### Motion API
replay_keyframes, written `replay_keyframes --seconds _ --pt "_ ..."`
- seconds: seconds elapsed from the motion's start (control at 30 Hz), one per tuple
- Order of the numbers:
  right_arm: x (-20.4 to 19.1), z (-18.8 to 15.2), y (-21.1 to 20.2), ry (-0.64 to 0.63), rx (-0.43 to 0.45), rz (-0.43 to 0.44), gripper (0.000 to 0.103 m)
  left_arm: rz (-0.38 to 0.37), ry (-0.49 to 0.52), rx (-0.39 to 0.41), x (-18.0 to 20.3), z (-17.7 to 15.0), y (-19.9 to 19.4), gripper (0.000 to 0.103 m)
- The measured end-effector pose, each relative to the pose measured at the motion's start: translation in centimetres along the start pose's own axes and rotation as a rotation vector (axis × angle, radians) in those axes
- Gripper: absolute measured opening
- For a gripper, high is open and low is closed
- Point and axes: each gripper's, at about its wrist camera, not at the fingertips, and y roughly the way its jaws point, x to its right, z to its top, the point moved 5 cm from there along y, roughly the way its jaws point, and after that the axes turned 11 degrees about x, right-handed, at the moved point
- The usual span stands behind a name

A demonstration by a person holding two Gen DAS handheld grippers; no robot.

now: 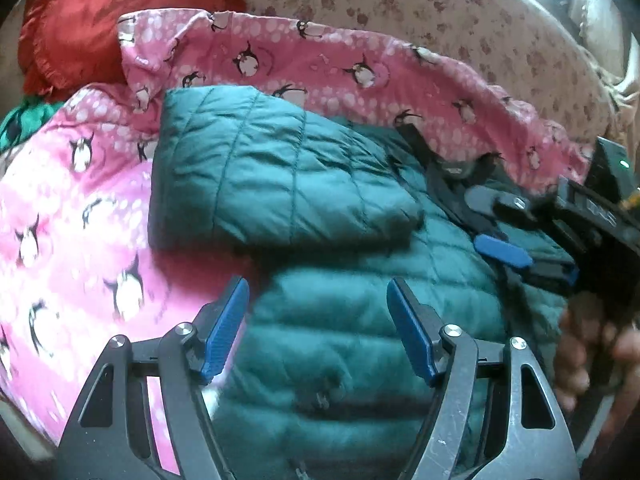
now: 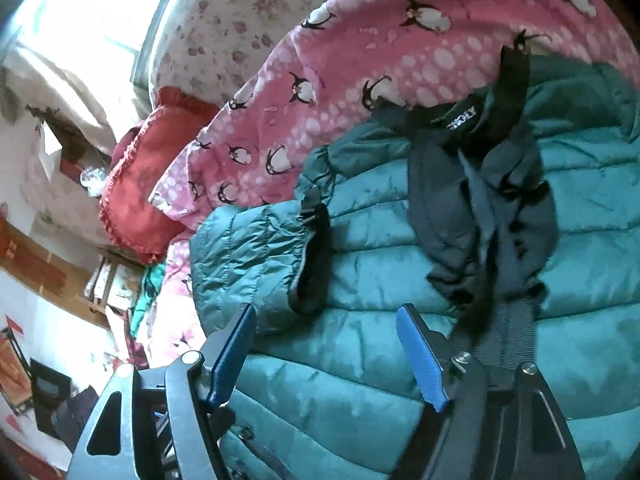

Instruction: Fold large clothes

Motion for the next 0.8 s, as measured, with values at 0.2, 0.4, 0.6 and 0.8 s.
replay_keyframes --seconds 0.2,0.4,0.6,0.8 --pt "-0.2 0.2 1.5 0.066 -0.023 0.066 0.070 0.049 -0.030 -0.014 -1.8 2.6 2.7 0.072" --pt "-0.5 0.7 4.3 0.078 -0.058 0.085 0.070 0.072 -0.057 -0.023 -3.6 3.1 3.6 0.072" --pt "-2.1 0.4 8.5 0.044 -0.137 0.103 0.070 0.105 -0.088 -0.026 -5.6 2.9 3.4 0.072" --pt "-2.2 -0.4 11.5 0.071 -0.173 0.097 0.025 0.131 -0.124 -0.020 -7.3 2.9 3.0 0.072"
